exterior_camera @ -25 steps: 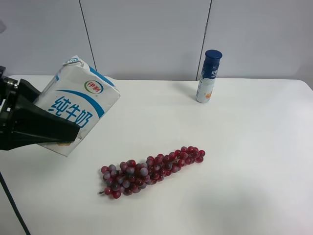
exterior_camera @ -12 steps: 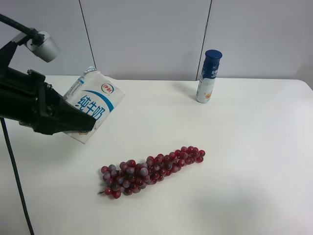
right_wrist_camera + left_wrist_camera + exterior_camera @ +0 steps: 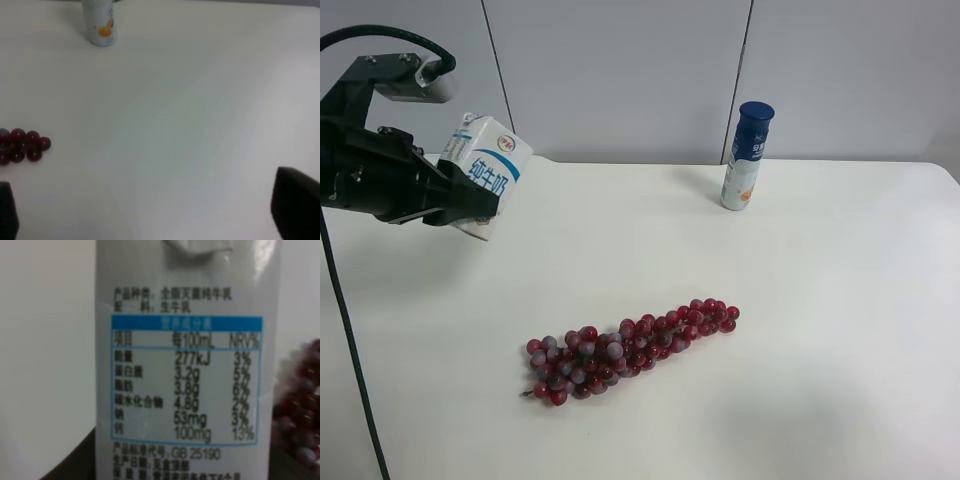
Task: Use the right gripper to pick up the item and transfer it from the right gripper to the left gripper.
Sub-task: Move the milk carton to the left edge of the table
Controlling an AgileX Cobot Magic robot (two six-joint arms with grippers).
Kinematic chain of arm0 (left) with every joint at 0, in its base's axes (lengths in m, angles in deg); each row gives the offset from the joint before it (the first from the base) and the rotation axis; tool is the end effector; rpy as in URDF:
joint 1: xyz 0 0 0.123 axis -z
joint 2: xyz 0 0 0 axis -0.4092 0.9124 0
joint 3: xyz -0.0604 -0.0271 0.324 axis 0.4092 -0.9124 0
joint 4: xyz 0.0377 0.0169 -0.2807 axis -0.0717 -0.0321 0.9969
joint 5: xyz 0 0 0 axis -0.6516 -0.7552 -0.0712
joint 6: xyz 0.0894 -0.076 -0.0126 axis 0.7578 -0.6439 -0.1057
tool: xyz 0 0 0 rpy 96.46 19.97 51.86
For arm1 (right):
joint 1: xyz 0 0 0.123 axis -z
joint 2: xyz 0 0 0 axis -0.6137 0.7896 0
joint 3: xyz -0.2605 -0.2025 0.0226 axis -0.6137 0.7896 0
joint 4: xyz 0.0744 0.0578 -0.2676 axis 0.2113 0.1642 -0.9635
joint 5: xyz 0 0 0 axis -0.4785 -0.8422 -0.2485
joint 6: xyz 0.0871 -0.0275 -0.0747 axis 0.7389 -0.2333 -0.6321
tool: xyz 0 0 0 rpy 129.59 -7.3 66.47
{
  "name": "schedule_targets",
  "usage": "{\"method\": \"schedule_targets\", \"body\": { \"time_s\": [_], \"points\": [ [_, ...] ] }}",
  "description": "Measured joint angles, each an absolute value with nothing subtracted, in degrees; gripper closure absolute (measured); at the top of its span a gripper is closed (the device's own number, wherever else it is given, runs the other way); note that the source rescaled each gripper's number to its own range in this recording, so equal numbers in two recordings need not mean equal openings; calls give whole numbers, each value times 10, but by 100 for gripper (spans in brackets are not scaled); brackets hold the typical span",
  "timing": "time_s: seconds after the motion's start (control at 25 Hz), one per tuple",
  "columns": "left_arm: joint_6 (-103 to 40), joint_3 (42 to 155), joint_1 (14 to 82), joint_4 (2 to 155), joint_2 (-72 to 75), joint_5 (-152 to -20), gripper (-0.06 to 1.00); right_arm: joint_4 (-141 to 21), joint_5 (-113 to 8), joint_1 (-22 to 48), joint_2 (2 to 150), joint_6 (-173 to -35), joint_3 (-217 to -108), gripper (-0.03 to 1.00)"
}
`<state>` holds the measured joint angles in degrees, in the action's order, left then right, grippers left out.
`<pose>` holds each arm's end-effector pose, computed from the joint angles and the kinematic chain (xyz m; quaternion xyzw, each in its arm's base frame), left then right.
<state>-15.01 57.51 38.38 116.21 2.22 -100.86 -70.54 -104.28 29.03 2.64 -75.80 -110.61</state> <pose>0.2690 -0.0990 0.2466 0.1722 0.8921 -0.1611 0.3854 0.0022 -0.0040 0.2786 -0.0282 0.8539 0.0420 0.5181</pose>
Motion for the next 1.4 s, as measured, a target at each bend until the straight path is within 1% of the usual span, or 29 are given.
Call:
{"method": "schedule_targets", "body": {
  "time_s": [0.24,0.28,0.6,0.88,1.16,1.4],
  "points": [
    [-190,575,307,1158,97,-1008,94,-705,-1043,290,26,-758,-1106,-3],
    [-192,575,303,1158,108,-1008,94,-705,-1043,290,26,-758,-1106,-3],
    [-209,575,300,1125,185,-989,94,-705,-1043,290,26,-758,-1106,-3],
    [-262,575,300,1066,220,-911,94,-705,-1043,290,26,-758,-1106,-3],
    [-281,575,299,1059,260,-832,94,-705,-1043,290,26,-758,-1106,-3],
    [-281,575,264,1059,280,-820,94,-705,-1043,290,26,-758,-1106,-3]
  ]
}}
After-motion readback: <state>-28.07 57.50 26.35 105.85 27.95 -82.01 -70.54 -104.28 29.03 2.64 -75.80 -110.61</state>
